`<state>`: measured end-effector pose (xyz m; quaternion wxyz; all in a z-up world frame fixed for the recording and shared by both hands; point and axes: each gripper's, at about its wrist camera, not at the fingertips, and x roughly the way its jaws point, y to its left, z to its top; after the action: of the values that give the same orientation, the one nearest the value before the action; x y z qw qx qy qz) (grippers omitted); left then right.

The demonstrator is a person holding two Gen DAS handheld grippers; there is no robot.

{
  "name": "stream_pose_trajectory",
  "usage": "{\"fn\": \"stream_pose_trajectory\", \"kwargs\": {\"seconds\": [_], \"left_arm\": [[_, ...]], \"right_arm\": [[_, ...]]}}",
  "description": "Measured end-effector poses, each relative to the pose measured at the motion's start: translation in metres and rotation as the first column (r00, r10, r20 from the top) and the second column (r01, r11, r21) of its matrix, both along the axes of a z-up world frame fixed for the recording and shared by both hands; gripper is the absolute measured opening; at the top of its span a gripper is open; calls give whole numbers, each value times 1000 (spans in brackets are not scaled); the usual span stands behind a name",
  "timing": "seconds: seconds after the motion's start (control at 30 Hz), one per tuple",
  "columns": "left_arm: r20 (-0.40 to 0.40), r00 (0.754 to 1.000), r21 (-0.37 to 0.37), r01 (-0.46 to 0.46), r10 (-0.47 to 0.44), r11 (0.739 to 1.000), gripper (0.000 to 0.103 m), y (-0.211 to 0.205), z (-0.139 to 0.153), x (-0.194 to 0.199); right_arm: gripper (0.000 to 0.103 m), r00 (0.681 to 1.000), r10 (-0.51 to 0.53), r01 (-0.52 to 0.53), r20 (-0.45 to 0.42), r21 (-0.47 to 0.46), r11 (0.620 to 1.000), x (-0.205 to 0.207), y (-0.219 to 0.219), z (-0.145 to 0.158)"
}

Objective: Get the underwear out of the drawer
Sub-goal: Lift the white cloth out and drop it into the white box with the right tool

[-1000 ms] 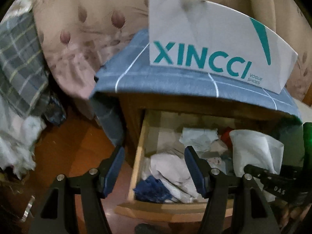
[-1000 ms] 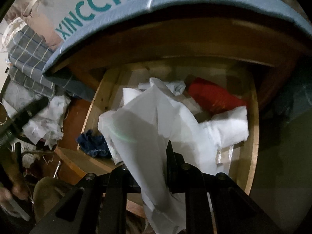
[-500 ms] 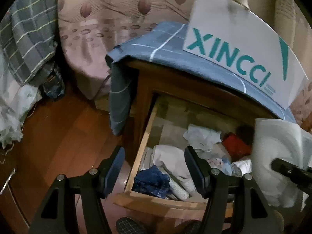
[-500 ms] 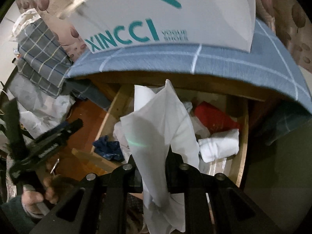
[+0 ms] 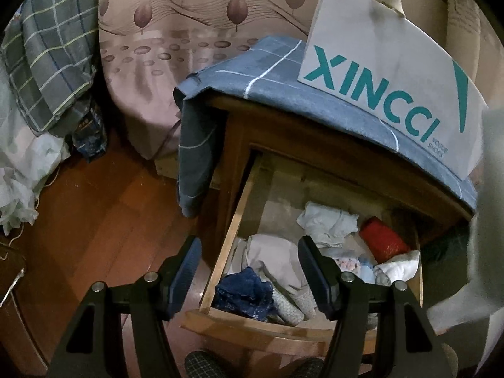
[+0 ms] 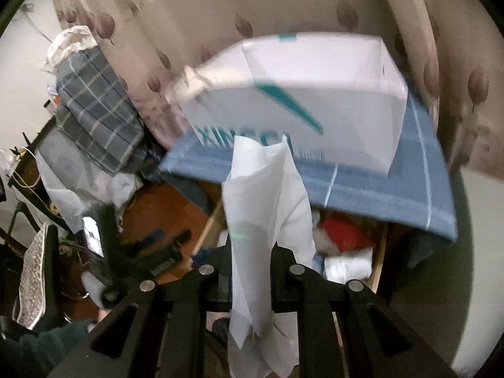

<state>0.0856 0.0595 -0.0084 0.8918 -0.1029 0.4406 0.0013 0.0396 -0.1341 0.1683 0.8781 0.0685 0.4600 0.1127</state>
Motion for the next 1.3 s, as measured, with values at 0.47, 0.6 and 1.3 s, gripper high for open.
{"fn": "stream_pose_trajectory", "kwargs": {"seconds": [0.47, 0.6, 1.3], "left_arm": [[2, 1000, -19, -10, 10, 1000, 66, 5, -1, -1], [2, 1000, -21, -9, 9, 1000, 66, 6, -1, -1], [49, 999, 49, 19, -22, 999, 66, -10, 2, -4]], "right_arm": [[13, 961, 19, 6, 276, -86, 996, 66, 10, 153], [13, 939, 16, 32, 344, -134, 990, 103, 14, 184], [13, 994, -106, 83, -31, -426, 901, 238, -26, 9]]}}
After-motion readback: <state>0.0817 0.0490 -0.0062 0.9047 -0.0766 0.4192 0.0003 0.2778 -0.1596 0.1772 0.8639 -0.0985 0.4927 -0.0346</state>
